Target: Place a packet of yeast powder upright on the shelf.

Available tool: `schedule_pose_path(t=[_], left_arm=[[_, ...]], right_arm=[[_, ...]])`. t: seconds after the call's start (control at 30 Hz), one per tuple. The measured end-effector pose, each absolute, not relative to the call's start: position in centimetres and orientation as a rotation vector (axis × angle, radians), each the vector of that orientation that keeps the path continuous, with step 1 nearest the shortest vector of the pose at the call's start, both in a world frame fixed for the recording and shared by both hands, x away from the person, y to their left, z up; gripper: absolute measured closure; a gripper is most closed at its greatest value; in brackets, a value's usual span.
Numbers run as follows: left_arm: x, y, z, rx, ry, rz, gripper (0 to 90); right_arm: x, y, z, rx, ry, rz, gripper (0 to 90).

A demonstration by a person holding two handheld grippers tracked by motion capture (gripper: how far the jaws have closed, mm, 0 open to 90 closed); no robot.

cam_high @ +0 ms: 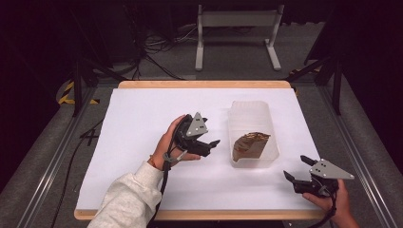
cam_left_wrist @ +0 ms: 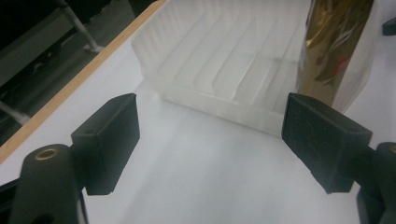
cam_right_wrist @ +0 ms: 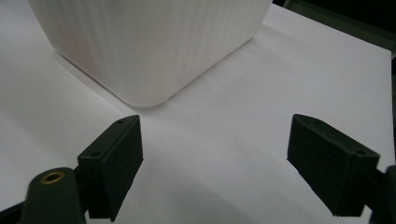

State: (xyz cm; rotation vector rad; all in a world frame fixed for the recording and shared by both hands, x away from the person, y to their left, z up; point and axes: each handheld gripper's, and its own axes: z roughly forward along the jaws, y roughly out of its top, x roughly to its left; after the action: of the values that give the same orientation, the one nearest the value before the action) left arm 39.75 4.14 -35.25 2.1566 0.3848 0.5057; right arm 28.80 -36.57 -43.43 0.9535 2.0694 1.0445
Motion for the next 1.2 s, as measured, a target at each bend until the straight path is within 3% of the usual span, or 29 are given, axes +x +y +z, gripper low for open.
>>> schedule_pose_path(t=[1.2], left_arm=[[39.4, 11.1, -39.7, 2.254, 0.557, 0.537, 13.9]], right_arm=[[28.8, -36.6, -43.4, 0.953, 2.070, 1.036, 18.6]])
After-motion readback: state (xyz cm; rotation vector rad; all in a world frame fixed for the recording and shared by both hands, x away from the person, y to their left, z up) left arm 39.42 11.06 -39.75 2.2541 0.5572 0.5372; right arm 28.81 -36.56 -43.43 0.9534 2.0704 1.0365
